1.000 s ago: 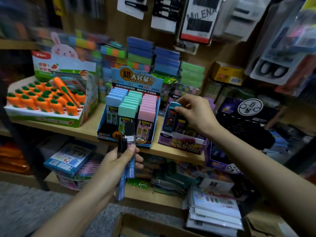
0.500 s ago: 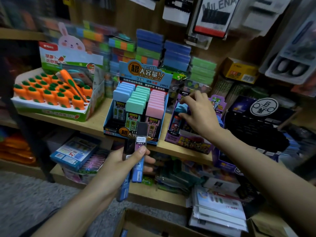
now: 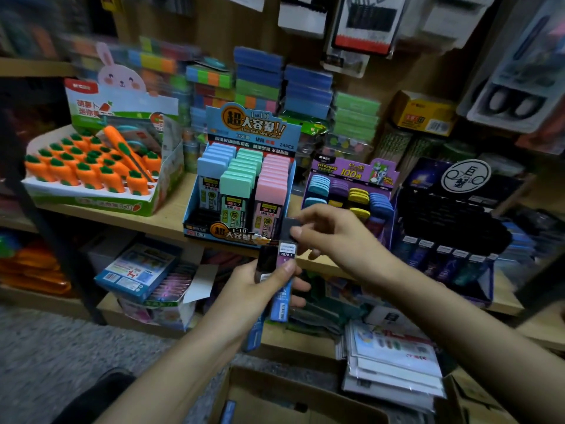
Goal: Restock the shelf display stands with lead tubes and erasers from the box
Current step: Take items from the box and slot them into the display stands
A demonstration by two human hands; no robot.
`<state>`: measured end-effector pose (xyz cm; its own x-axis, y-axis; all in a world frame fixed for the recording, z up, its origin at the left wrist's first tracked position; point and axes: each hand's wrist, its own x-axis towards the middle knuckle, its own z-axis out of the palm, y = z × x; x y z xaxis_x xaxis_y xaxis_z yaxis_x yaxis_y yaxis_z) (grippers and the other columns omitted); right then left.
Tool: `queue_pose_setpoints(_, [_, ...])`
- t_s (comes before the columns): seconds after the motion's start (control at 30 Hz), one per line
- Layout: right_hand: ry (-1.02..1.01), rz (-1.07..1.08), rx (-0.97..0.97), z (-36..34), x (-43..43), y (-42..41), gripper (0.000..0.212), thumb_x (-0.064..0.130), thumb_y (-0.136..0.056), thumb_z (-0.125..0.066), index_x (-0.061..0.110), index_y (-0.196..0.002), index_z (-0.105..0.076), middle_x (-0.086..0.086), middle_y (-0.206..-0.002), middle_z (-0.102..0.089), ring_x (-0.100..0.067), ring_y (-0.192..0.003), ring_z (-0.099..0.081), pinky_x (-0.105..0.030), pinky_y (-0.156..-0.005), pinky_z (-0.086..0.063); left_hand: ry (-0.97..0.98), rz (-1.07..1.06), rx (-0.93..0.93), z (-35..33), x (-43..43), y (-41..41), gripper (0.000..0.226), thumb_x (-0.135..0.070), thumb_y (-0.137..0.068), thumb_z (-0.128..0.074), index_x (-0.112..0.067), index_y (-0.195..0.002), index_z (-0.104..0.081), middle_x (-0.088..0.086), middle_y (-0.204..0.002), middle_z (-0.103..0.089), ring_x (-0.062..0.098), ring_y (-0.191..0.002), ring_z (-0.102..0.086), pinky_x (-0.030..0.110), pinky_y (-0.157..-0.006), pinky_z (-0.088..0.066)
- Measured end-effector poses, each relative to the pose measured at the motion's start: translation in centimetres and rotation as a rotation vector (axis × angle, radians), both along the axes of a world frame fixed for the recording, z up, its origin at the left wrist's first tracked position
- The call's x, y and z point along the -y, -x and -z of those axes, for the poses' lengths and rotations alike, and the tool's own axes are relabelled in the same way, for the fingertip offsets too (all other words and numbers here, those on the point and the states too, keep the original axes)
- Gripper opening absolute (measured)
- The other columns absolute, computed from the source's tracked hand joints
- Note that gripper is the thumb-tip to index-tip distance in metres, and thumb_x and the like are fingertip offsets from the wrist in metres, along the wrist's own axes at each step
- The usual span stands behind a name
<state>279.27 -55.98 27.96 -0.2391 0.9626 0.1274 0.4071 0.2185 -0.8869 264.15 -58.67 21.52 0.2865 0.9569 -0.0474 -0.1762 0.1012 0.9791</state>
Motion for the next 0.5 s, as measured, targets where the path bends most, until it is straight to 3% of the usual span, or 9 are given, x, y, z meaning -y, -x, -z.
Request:
queue_pose_setpoints(0.2, [-0.053,0.137,-0.148,-0.6,1.3,-3.6,0.015,0.004,-0.086,-0.062,0.018,-0.086,-0.059,-0.002,-0.064,-0.061,-0.006,-0.055,-0.057,-0.017,-0.054,-0.047,-0.030,-0.025,-0.071,0.4,-0.4,-2.2,0.037,-0.051,-0.076,-0.051,-0.024,-0.094,-0.067,-0.004,-0.086,-0.075,0.010,-0.083,-0.071,0.020,-0.070,-0.055])
queue_pose_setpoints(0.3, [-0.229,0.230,-0.016,-1.5,2.1,-7.4,0.015,0.007,-0.086,-0.064,0.022,-0.088,-0.060,-0.005,-0.072,-0.063,-0.011,-0.064,-0.060,-0.021,-0.062,-0.047,-0.001,-0.052,-0.103,0.4,-1.1,-3.2,0.030,-0.040,-0.089,-0.047,-0.016,-0.091,-0.065,-0.003,-0.082,-0.075,0.009,-0.079,-0.070,0.026,-0.071,-0.054])
queue_pose_setpoints(0.37, [-0.320,0.292,0.117,-1.9,3.0,-10.4,0.014,0.012,-0.086,-0.064,0.022,-0.094,-0.061,-0.001,-0.075,-0.064,-0.011,-0.068,-0.063,-0.025,-0.066,-0.049,-0.017,-0.041,-0.122,0.1,-1.2,-4.1,0.029,-0.034,-0.093,-0.046,-0.011,-0.089,-0.063,-0.002,-0.072,-0.074,0.008,-0.064,-0.068,0.022,-0.063,-0.052])
queue_pose_setpoints(0.43, [-0.386,0.394,0.189,-1.9,3.8,-13.5,0.014,0.013,-0.087,-0.064,0.021,-0.099,-0.062,0.001,-0.077,-0.063,-0.014,-0.072,-0.063,-0.029,-0.068,-0.049,-0.058,-0.007,-0.159,-0.2,-1.0,-5.2,0.031,-0.034,-0.093,-0.046,-0.007,-0.090,-0.062,-0.004,-0.057,-0.064,0.006,-0.046,-0.054,0.018,-0.048,-0.044])
queue_pose_setpoints(0.5, [-0.413,0.493,0.193,-1.5,4.5,-16.0,0.015,0.013,-0.087,-0.063,0.020,-0.100,-0.062,0.000,-0.078,-0.064,-0.013,-0.073,-0.063,-0.030,-0.068,-0.049,-0.074,0.027,-0.171,-0.1,-0.8,-6.4,0.032,-0.037,-0.091,-0.048,-0.007,-0.097,-0.057,-0.007,-0.049,-0.050,0.006,-0.040,-0.039,0.017,-0.041,-0.033])
